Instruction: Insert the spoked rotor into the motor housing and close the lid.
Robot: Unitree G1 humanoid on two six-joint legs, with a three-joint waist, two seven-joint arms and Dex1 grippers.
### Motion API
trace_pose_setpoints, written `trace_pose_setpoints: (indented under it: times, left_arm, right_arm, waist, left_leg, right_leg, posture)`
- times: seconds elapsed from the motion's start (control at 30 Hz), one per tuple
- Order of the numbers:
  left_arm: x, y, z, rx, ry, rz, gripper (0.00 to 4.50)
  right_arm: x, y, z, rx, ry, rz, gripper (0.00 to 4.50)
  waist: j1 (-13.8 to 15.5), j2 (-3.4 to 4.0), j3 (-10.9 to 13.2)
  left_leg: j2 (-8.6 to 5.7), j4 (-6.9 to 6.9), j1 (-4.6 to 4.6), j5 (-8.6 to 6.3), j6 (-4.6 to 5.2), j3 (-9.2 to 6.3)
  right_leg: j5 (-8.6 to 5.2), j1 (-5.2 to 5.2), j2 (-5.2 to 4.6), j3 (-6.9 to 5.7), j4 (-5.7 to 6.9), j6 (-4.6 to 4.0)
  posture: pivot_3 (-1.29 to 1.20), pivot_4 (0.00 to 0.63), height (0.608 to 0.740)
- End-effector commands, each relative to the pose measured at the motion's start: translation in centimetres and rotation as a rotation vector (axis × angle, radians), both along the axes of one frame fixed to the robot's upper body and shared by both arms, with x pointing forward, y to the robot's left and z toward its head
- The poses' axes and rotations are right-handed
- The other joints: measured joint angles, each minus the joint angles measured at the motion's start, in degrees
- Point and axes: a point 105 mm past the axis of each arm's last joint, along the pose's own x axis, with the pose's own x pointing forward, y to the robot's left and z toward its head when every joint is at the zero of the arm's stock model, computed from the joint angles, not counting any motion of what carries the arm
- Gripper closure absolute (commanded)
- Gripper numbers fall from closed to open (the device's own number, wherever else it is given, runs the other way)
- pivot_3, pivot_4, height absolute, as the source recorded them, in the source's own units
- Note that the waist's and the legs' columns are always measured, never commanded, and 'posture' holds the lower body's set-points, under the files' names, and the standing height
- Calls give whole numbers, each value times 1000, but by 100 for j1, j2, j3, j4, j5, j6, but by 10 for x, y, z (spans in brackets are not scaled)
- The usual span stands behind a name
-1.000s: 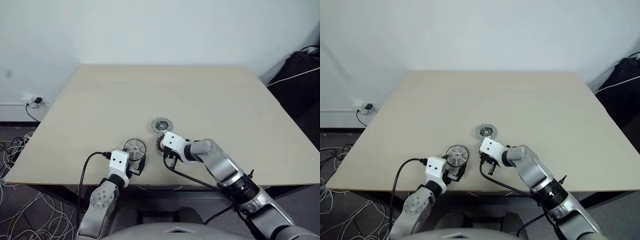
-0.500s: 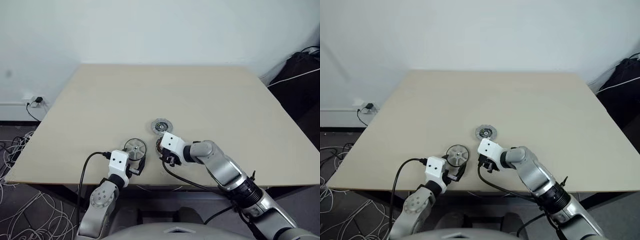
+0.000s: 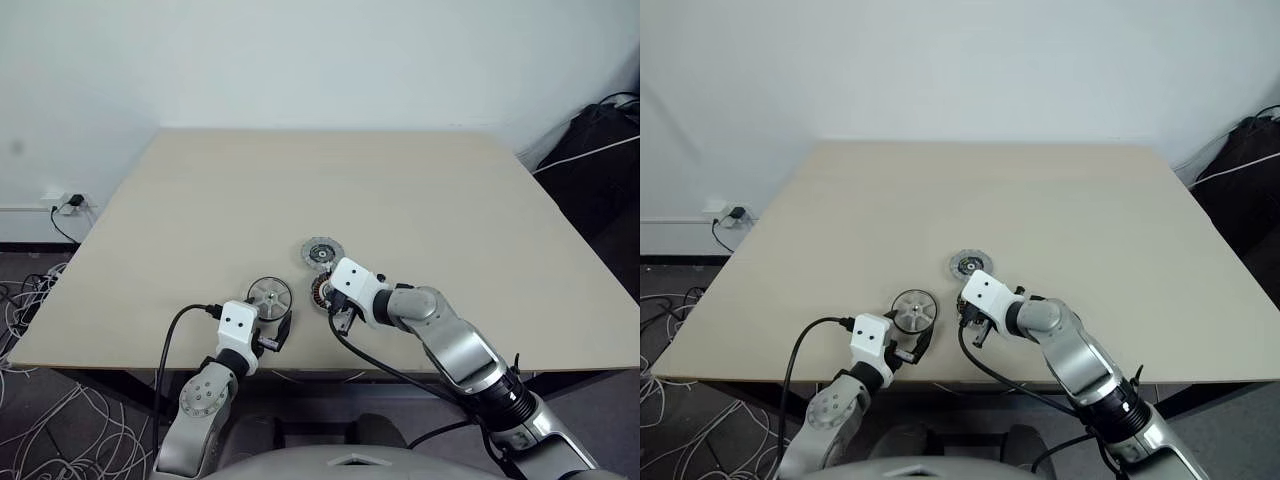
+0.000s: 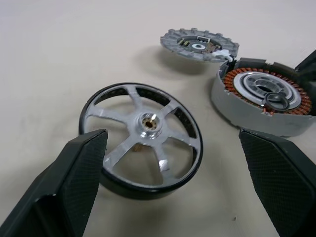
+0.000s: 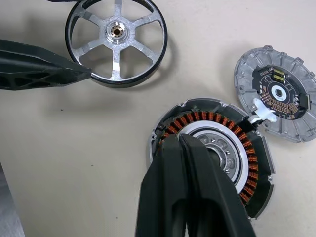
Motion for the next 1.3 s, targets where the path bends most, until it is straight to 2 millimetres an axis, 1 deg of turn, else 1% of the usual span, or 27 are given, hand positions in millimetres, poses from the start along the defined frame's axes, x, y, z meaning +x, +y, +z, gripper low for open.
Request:
trace_pose_setpoints:
  times: [0.03, 0.37, 0.93, 1.3]
  left_arm:
    - [4, -2, 9, -9, -38, -10, 0]
    - [3, -2, 7, -12, -37, 1, 0]
    - [3, 0, 4, -13, -36, 3, 0]
    - [4, 0, 2, -11, -38, 3, 0]
  right_arm:
    - [8, 6, 8, 12, -25, 3, 4461]
    - [18, 8, -2, -28, -7, 6, 4461]
    - [16, -9, -16, -81, 35, -15, 4461]
    - [13, -5, -13, -69, 37, 17, 4461]
  waist:
    - [-2, 0, 0]
    - [0, -2, -1]
    - [0, -2, -1]
    - [0, -2, -1]
  left_leg:
    - [0, 0, 0, 0, 0, 0]
    - [-1, 2, -1, 0, 1, 0]
    - [0, 3, 0, 0, 1, 0]
    - [0, 5, 0, 0, 1, 0]
  right_leg:
    - [0, 0, 0, 0, 0, 0]
    - [1, 1, 0, 0, 0, 1]
    - [1, 1, 1, 0, 1, 1]
    - [1, 2, 0, 0, 1, 1]
  posture:
    - [0, 0, 740]
    - [0, 0, 740]
    - [0, 0, 740]
    - [0, 0, 740]
